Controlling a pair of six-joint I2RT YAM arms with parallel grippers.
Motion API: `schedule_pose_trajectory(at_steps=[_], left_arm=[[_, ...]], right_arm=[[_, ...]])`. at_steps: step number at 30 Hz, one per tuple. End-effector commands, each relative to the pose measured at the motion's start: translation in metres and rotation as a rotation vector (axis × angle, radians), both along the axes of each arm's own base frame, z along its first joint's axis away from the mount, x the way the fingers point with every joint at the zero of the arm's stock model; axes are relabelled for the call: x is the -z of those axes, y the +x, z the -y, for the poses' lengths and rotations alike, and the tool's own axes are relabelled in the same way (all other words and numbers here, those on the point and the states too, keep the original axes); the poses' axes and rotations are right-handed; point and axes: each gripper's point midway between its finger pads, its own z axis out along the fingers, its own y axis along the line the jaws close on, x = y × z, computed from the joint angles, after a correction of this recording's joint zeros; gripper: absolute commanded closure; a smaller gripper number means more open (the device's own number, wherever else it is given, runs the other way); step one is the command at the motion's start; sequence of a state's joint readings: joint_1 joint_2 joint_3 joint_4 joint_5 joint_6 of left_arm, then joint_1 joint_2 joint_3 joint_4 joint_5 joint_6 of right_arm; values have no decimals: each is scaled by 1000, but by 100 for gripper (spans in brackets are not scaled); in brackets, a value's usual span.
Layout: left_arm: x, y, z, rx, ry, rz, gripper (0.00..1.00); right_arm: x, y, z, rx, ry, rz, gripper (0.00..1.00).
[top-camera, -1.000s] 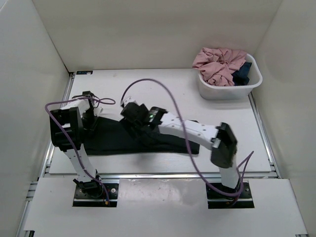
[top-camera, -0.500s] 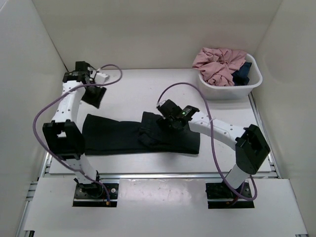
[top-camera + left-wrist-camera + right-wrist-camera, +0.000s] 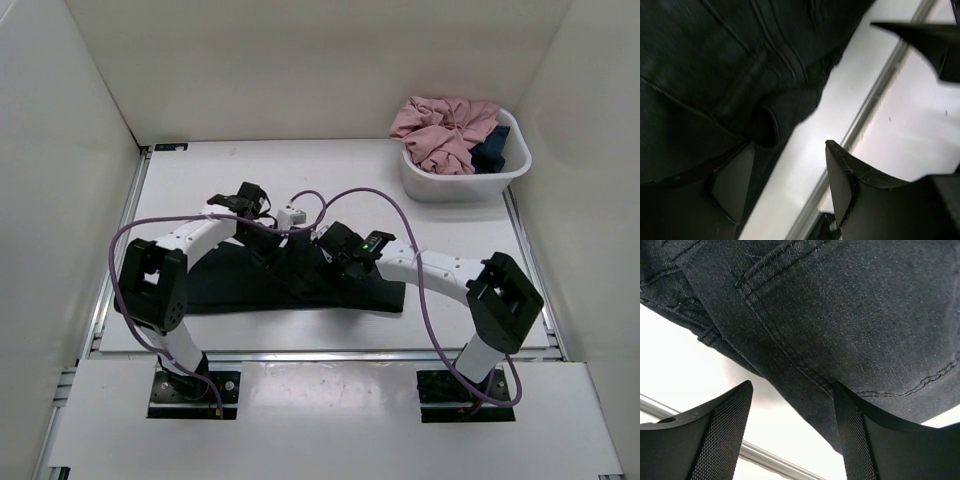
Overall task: Fold and stack the trousers
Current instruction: Fold the trousers
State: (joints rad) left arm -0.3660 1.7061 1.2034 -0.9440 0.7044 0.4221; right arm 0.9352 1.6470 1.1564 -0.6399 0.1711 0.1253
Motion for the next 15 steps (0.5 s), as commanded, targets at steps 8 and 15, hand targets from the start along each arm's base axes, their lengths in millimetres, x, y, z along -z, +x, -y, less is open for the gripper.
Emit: schedule_pose_trajectory(at_steps=[8, 15], left_arm=[[23, 11, 8, -105, 45, 40, 86], [30, 9, -7, -121, 126, 69, 86]], right_arm=[[14, 18, 4, 140, -41, 107, 77], [-23, 16, 10, 150, 38, 166, 100]])
